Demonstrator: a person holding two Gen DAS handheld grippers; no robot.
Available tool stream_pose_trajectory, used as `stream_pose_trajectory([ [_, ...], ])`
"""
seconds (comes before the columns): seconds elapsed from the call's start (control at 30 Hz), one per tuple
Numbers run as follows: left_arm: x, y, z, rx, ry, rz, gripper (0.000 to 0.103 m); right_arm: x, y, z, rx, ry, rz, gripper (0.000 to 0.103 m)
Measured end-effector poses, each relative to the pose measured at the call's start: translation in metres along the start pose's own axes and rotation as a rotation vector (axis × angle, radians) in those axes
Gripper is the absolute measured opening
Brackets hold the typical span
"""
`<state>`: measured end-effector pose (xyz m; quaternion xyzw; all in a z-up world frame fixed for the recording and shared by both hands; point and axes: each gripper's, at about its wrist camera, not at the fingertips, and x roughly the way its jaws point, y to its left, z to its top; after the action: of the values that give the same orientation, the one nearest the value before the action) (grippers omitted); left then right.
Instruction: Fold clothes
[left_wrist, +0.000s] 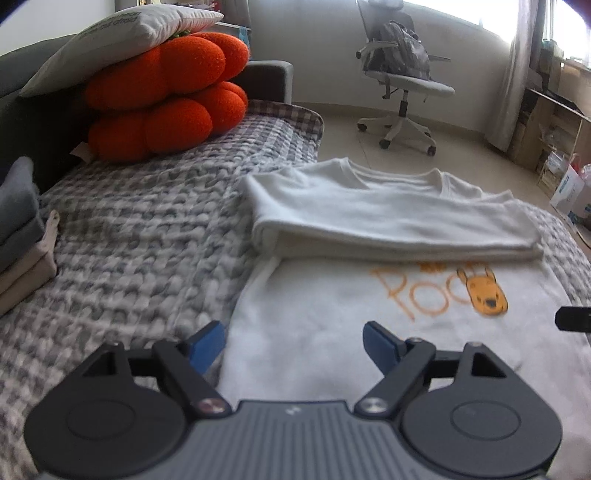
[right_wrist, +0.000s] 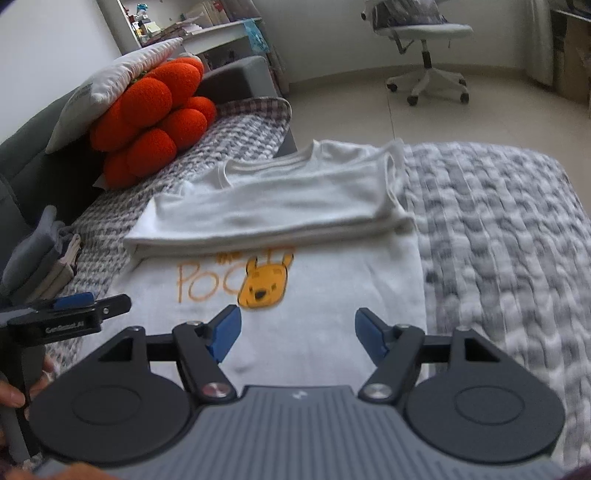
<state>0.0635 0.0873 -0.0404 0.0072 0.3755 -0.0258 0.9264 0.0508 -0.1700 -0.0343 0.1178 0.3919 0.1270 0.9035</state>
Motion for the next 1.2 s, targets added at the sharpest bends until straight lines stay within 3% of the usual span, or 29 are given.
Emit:
stream_pose_trajectory([
  [0.5, -0.022, 0.005, -0.035, 0.061, 0.048, -0.049, 0.084, -0.019, -0.013, -0.034, 0.048, 0.045, -0.024, 0.075],
  [0.8, -0.037, 0.018, -0.048, 0.069, 0.087, -0.098, 0.084, -0.037, -0.033, -0.043, 0.116, 0.062, 0.013, 0.075],
  [1.03, -0.045, 0.038, -0.052, 0.011, 0.142, -0.173, 0.086, -0.052, -0.052, -0.055, 0.169, 0.089, 0.022, 0.077],
  [1.2, -0.046, 0.046, -0.057, 0.015, 0.192, -0.208, 0.093, -0.067, -0.071, -0.065, 0.24, 0.093, 0.093, 0.077],
])
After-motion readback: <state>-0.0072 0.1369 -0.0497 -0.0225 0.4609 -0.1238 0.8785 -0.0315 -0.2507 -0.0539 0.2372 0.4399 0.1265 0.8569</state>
